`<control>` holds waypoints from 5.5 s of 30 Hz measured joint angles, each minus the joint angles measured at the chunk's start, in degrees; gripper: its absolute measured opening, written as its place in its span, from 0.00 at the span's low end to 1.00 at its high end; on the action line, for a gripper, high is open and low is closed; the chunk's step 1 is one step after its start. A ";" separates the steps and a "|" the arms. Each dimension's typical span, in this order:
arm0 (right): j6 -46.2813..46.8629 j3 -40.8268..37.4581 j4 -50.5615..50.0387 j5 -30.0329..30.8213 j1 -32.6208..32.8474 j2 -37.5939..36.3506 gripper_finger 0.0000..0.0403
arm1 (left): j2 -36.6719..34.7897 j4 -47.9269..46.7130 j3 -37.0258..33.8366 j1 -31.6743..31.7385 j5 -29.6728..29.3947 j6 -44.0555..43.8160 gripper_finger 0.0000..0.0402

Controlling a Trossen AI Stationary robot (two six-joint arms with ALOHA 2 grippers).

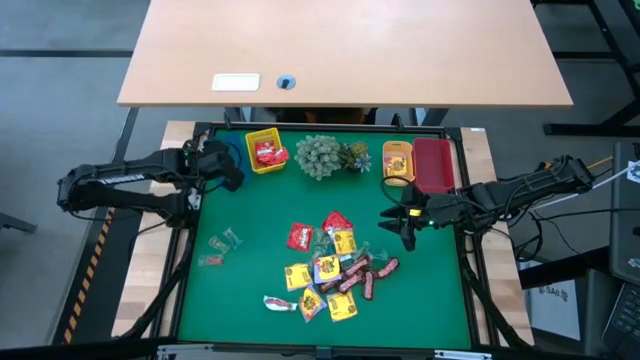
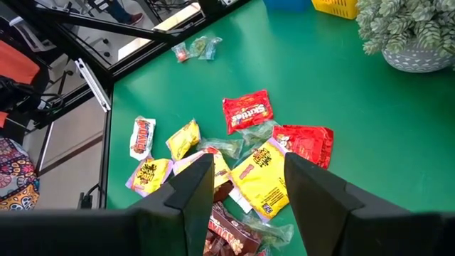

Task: Sort candy
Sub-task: Put the blue gummy into the blue bin, then put the yellow candy into the orange bin

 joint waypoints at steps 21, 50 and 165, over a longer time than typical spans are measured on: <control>0.04 0.00 0.02 0.00 0.00 0.00 0.42 | 0.03 -1.40 -0.02 -8.79 37.62 -36.44 0.40; 4.48 -0.02 -0.48 -0.05 0.00 0.00 0.42 | 28.44 -0.86 -0.04 -30.17 39.88 -72.99 0.40; 0.90 -1.49 0.74 0.00 0.02 7.21 0.42 | 15.26 4.71 -0.04 6.35 2.83 -16.68 0.17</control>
